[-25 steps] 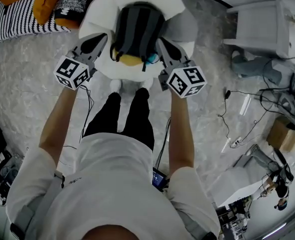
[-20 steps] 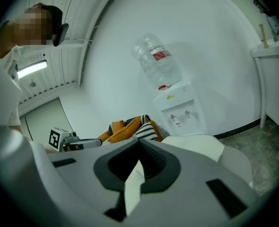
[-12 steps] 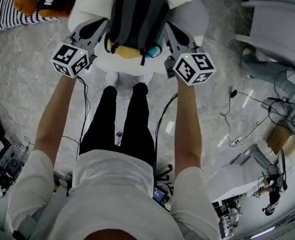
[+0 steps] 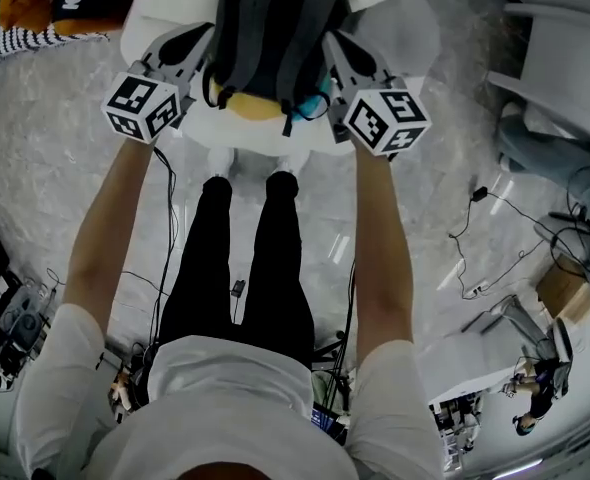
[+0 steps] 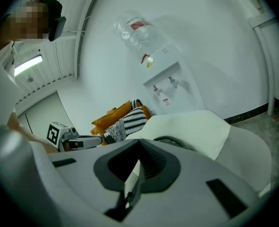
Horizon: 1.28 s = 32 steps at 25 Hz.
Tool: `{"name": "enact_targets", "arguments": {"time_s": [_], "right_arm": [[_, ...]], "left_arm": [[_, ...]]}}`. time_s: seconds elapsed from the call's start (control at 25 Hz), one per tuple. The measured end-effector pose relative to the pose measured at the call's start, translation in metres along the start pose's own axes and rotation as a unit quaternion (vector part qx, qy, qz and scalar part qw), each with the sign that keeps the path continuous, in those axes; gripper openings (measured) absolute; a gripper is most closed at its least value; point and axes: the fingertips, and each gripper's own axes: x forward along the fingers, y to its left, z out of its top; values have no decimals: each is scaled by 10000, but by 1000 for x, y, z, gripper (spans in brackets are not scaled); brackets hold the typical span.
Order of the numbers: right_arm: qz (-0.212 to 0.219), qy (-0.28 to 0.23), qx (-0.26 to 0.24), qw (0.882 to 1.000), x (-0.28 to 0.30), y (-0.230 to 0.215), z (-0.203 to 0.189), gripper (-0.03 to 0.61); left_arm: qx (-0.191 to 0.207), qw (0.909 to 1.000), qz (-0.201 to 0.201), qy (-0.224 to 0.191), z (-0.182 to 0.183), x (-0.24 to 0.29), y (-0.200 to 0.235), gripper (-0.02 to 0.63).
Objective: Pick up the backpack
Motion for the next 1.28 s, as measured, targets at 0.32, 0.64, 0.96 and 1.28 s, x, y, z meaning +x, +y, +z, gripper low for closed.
{"name": "enact_targets", "arguments": {"time_s": [0.32,0.64,0.96,1.28], "right_arm": [[-115,241,-205,9994,34,-48,-40,8],[-255,568,-470,9970,55,-77,-76,8],[-341,748,-582,9949,66,-107,-96,9],[-310,790,-509,9951,83,-127,-113,58]], "left_arm": [[-41,9999,46,161,-41,58,31,3],[27,9990,66,448,-79,93,54,3],[-38,9970,83,771,-118,119,75,11],[-445,9959,-42,788,-139,142,86,125]]}}
